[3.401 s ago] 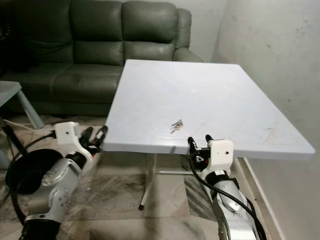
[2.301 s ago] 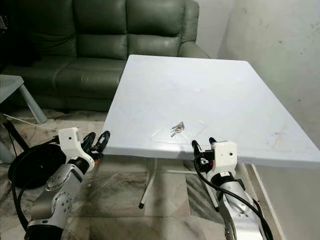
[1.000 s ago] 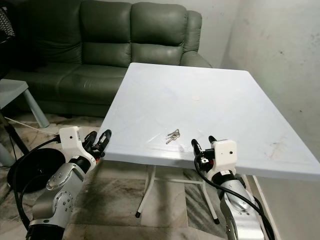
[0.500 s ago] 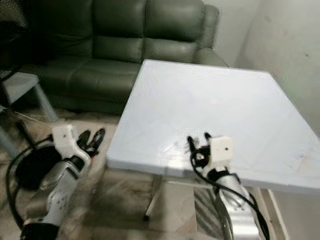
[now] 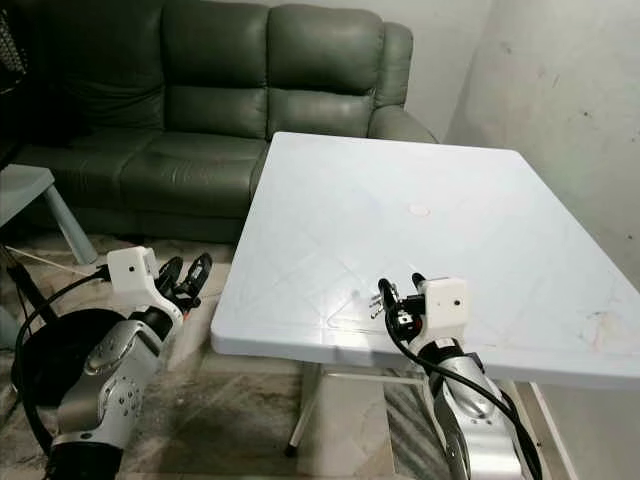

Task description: Hang keys on a hook

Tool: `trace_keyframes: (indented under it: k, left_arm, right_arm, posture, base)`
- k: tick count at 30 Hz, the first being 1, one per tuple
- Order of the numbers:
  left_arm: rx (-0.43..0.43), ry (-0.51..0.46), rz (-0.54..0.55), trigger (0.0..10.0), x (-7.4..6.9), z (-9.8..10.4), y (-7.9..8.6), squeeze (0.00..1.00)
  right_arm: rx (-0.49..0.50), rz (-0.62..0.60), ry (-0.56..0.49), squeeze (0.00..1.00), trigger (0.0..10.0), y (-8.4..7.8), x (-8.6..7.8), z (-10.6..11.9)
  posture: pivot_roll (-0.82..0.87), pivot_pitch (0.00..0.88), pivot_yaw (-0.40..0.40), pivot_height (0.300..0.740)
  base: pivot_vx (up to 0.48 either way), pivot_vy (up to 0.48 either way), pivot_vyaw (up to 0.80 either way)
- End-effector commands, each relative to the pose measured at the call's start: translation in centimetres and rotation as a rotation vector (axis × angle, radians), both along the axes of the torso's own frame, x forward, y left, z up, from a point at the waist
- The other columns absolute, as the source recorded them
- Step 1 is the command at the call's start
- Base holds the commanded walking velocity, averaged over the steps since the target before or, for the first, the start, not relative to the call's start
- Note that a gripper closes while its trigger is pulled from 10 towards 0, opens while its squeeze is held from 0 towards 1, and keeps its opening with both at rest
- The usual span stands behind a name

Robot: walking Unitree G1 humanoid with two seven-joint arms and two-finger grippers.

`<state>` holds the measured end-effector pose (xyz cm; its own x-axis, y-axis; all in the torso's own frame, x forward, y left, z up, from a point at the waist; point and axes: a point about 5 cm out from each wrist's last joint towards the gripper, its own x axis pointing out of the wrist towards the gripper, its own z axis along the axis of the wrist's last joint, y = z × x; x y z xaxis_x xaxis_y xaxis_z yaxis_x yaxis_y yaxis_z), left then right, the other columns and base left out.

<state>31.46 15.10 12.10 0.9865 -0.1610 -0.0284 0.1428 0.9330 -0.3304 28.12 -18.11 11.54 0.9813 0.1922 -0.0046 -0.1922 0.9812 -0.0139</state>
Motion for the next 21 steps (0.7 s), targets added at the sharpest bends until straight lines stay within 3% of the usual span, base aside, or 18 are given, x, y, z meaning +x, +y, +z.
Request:
trace_keyframes:
  k: [1,2,3,12,21]
  left_arm:
    - [0.007,-0.010,-0.018,10.0,0.1,0.3,-0.5,0.00]
    - [0.005,-0.011,-0.020,10.0,0.1,0.3,-0.6,0.00]
    - [0.005,-0.011,-0.020,10.0,0.0,0.3,-0.6,0.00]
    - [0.029,-0.016,-0.052,10.0,-0.2,0.4,-1.1,0.00]
    - [0.086,-0.031,-0.126,10.0,-0.9,0.6,-2.7,0.00]
  right_arm:
    - [0.022,-0.005,0.000,0.40,10.0,-0.4,0.0,0.3]
    - [0.027,0.001,-0.002,0.40,10.0,-0.3,-0.1,0.3]
    - [0.024,-0.001,-0.002,1.00,10.0,-0.3,-0.1,0.3]
    - [-0.022,0.033,0.024,1.00,10.0,-0.4,0.2,0.2]
    - [-0.096,0.056,0.048,1.00,10.0,0.0,1.8,0.6]
  posture:
    - [-0.01,0.000,-0.047,0.740]
    - [-0.01,0.000,-0.047,0.740]
    - [-0.01,0.000,-0.047,0.740]
    - [-0.01,0.000,-0.046,0.740]
    - [0.00,0.000,-0.048,0.740]
  base:
    - [0.000,0.000,0.00]
    - [0.000,0.000,0.00]
    - [0.000,0.000,0.00]
    - [0.000,0.000,0.00]
    - [0.000,0.000,0.00]
